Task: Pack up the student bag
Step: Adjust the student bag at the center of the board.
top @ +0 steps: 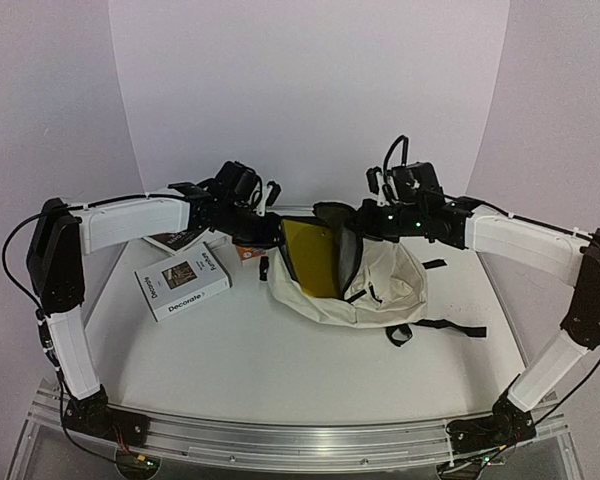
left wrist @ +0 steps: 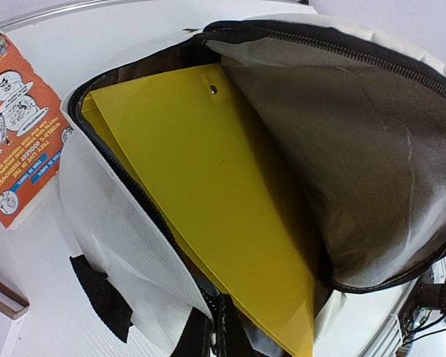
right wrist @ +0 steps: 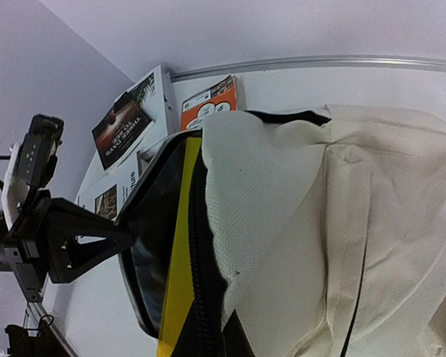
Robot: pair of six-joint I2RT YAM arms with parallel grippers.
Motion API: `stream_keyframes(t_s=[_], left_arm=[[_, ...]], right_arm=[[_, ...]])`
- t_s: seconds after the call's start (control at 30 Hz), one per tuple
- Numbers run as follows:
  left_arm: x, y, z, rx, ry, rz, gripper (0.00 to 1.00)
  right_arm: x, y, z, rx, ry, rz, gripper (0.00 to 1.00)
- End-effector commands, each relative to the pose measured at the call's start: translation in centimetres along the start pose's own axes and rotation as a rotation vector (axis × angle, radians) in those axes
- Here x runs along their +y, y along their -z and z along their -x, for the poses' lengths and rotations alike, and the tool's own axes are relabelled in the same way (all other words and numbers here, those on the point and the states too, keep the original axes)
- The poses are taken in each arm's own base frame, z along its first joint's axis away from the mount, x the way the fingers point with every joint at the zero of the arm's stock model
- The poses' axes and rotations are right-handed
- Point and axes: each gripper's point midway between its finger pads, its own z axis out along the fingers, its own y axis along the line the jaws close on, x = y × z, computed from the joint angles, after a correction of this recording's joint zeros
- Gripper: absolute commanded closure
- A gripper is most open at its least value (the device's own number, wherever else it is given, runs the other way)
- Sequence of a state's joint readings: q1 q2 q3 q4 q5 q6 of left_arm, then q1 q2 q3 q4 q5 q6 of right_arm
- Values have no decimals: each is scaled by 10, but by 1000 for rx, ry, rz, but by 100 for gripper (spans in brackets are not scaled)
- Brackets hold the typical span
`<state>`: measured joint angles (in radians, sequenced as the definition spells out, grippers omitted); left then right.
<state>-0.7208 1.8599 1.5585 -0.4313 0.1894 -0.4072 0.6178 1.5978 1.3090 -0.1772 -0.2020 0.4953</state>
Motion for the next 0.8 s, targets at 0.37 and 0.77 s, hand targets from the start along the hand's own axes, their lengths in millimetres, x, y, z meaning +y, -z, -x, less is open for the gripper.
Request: stream_keyframes(t_s=[0.37, 0.77], left_arm=[[38, -2, -27, 59, 219, -40, 100], [-16, 29, -42, 127, 158, -255, 94]], right_arm=[[-35, 108, 72, -427, -92, -302, 100], [-41, 68, 35, -304, -132, -243, 100]])
